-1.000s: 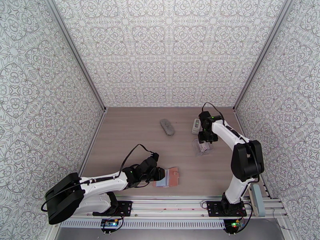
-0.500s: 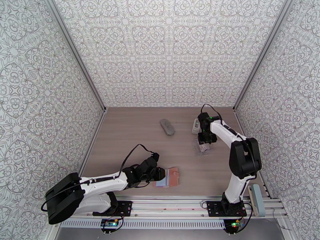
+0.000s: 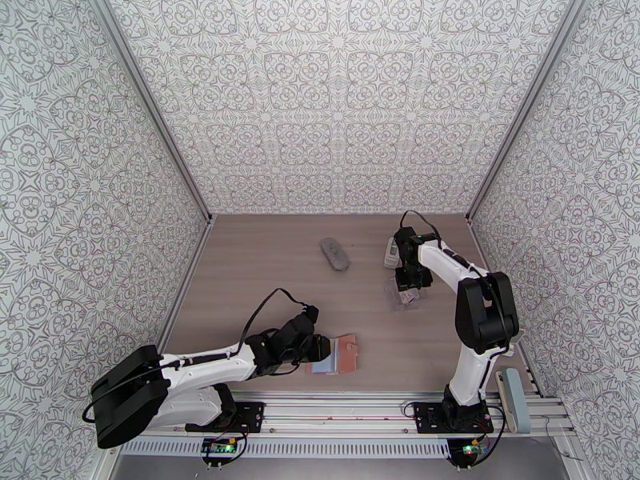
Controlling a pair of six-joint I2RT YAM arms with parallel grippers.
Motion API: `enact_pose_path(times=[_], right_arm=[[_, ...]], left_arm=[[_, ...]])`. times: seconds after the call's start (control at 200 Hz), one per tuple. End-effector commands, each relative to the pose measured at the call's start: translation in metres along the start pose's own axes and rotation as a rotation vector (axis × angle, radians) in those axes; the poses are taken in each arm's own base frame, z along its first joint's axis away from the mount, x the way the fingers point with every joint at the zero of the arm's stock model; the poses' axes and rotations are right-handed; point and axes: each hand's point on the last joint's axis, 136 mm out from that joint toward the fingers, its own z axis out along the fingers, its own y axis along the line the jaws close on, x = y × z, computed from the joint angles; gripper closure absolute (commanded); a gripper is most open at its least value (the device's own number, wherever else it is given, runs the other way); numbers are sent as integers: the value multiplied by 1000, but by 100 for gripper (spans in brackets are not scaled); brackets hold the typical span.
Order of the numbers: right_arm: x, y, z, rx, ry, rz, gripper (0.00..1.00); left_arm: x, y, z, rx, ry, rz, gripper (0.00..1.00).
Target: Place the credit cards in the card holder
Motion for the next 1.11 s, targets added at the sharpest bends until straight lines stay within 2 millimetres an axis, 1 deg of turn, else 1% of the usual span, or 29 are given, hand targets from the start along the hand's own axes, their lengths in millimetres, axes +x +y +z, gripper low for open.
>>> enact_pose_path(times=[0.0,0.45,0.57,0.76,0.915,1.1], right_arm=[[-6,-9,-2,45,-7,14,49],[-10,-25,-23,109,-48,28,54],[-11,-25,-26,109,-55,29,59],[-11,-24,-25,103,-50,29,66],[-9,-22,-24,96,-46,27,74],[-10,-22,-26,91,-50,30,81]], left_arm=[[2,-7,2,21,7,21,76],[1,-9,2,21,8,24,76],[0,-9,1,21,9,26,76],[0,-9,1,19,8,27,76],[0,-8,1,15,7,27,76],[0,-7,2,16,5,24,76]])
